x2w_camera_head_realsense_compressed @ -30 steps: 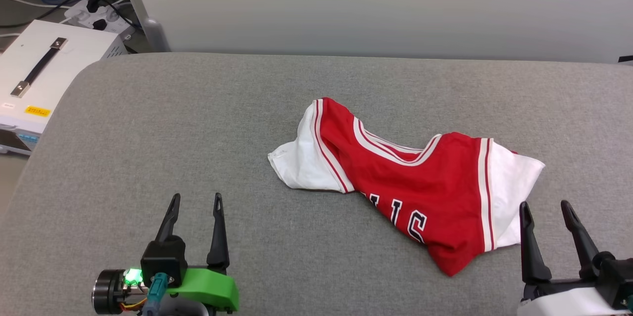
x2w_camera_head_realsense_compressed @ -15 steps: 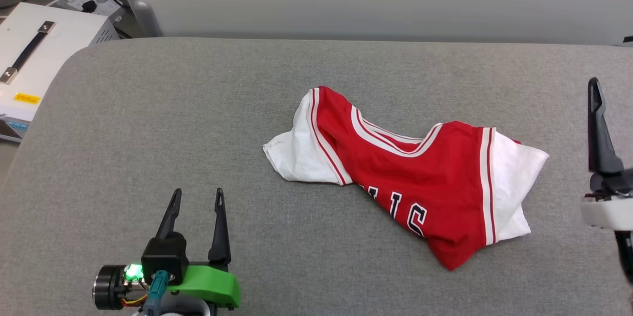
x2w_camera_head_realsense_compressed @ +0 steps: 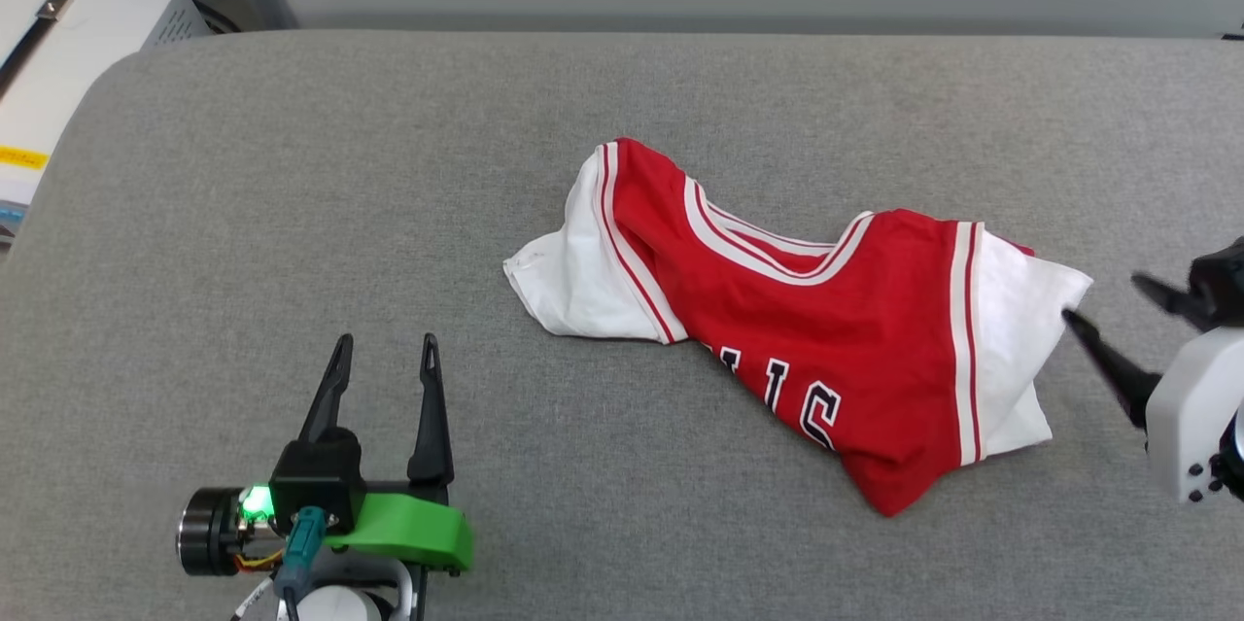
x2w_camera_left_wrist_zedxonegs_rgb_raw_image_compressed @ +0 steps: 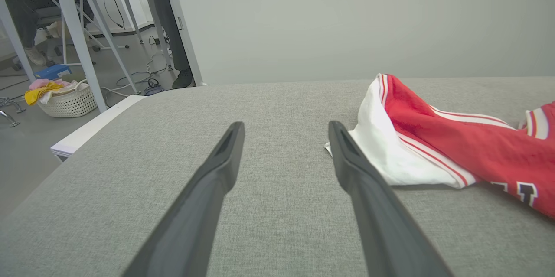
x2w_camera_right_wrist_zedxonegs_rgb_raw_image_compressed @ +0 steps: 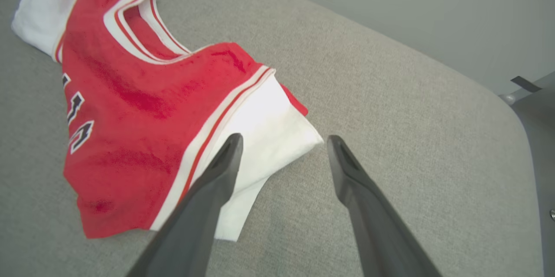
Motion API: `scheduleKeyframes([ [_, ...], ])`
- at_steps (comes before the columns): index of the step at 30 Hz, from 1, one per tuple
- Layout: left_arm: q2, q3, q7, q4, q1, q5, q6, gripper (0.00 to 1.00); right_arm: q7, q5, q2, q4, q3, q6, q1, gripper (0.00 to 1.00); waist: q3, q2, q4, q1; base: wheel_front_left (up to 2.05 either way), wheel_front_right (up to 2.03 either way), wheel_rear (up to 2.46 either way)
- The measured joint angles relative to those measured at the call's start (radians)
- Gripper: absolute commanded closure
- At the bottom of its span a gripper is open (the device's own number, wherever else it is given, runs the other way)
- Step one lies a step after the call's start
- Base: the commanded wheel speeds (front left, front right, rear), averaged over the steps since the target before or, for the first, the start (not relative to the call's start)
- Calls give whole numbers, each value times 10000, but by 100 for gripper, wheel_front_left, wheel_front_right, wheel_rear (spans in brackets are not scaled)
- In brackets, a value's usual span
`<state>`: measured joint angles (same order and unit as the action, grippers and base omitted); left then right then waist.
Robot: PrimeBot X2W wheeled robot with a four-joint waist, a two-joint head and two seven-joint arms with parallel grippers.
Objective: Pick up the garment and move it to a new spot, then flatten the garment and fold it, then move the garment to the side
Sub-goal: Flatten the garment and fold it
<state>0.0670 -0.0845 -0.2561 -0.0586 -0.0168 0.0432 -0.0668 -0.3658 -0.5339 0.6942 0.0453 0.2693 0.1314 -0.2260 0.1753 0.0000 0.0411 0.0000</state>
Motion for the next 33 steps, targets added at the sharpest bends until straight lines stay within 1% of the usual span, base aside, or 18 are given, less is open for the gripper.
scheduleKeyframes([
  [2,-10,2,0,42,-126,-2,12,0,-974,-456,209,-81,337,0,-3,0,156,0,7,0,0,0,0],
  [4,-25,-13,0,94,-266,-27,12,0,-1799,-1043,280,-228,583,0,-9,0,345,0,23,0,0,0,0],
  [7,-44,-63,0,132,-455,-27,12,0,-2320,-1430,301,-546,884,0,-98,0,630,0,73,0,0,0,0],
  [11,-69,-121,0,142,-700,-27,19,0,-2416,-1494,244,-1150,1338,0,-387,0,1012,0,178,1,0,0,0],
  [13,-79,-134,0,151,-786,-27,17,0,-2347,-1559,23,-1601,1582,-4,-515,0,1212,0,246,1,0,0,0],
  [17,-92,-150,0,140,-827,-27,10,0,-1941,-1498,-96,-2424,2044,-8,-866,0,1499,0,372,1,0,0,0],
  [20,-96,-119,0,113,-828,-27,8,0,-1467,-1517,-123,-2715,2429,-6,-1058,0,1566,0,444,0,0,0,0],
  [21,-98,-90,0,100,-826,-27,6,0,-1269,-1551,-128,-2798,2556,-12,-1104,22,1553,-1,442,0,0,0,0],
  [22,-100,-63,0,90,-824,-27,4,0,-1058,-1567,-115,-2861,2635,-12,-1132,89,1534,0,434,0,0,0,0],
  [23,-100,-25,0,73,-820,-27,-8,0,-754,-1569,-117,-2949,2713,-12,-1171,100,1500,-1,416,0,0,0,0],
  [25,-102,2,0,58,-811,-29,-8,0,-221,-1569,-132,-3083,2748,-12,-1204,100,1408,0,367,1,0,0,0],
  [28,-107,17,0,27,-755,-29,-8,0,673,-1569,-245,-3275,2495,0,-1192,100,1166,0,236,1,0,0,0],
  [29,-109,10,0,19,-584,-29,-10,0,1262,-1559,-213,-3269,1852,8,-945,100,916,0,99,1,0,0,0],
  [33,-115,-2,0,27,-429,-29,-35,0,1778,-1532,-27,-3204,665,6,-317,100,646,0,-76,1,0,0,0],
])
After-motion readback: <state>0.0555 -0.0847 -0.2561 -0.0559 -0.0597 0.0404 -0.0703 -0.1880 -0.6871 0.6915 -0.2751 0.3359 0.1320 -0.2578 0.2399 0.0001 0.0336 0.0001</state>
